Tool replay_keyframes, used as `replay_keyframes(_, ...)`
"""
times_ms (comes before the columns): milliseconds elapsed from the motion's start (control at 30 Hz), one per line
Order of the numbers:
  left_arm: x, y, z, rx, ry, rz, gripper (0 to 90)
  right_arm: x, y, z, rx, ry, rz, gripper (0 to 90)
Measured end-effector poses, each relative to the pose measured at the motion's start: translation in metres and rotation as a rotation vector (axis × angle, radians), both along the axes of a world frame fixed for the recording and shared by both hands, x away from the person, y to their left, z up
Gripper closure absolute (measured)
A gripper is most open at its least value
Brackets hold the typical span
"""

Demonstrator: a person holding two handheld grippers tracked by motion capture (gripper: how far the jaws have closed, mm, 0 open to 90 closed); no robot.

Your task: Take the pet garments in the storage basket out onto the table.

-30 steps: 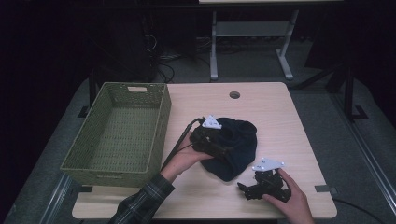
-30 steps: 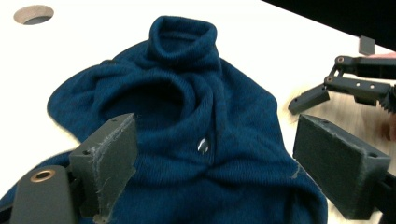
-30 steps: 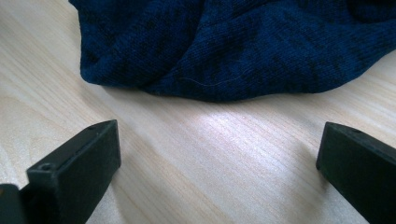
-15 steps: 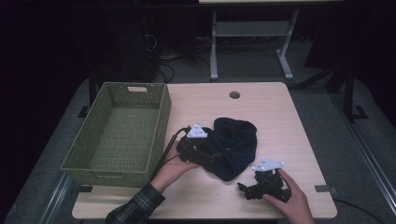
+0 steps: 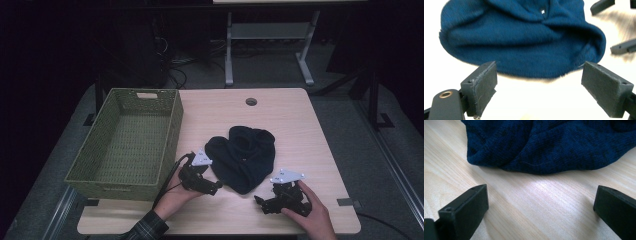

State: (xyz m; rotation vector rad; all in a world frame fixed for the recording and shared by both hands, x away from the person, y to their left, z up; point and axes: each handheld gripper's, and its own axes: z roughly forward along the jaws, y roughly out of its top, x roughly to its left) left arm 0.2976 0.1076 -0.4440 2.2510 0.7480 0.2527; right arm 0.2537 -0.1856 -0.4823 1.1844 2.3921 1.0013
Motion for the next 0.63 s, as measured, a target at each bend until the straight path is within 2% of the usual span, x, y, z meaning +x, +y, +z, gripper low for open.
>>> replay_keyframes(133, -0.004, 0.002, -0.012, 0.026, 0.026, 0.002, 12.9, 0.0, 0.0, 0.0, -0.001, 0.0, 0.0, 0.0)
replay_keyframes(300, -0.007, 0.006, -0.021, 0.054, 0.02, 0.014, 12.9, 0.0, 0.0, 0.0, -0.001, 0.0, 0.0, 0.0)
replay_keyframes(367, -0.007, 0.006, -0.026, 0.061, 0.025, 0.003, 12.9, 0.0, 0.0, 0.0, -0.001, 0.0, 0.0, 0.0)
replay_keyframes(433, -0.009, 0.005, -0.029, 0.055, -0.013, -0.004, 12.8, 0.0, 0.0, 0.0, 0.0, -0.001, 0.0, 0.0)
replay_keyframes(567, -0.01, 0.007, -0.034, 0.01, -0.044, -0.016, 12.6, 0.0, 0.0, 0.0, -0.001, 0.0, 0.002, 0.0)
replay_keyframes(633, -0.01, 0.007, -0.034, 0.011, -0.045, -0.016, 12.7, 0.0, 0.0, 0.0, -0.001, 0.0, 0.0, 0.0)
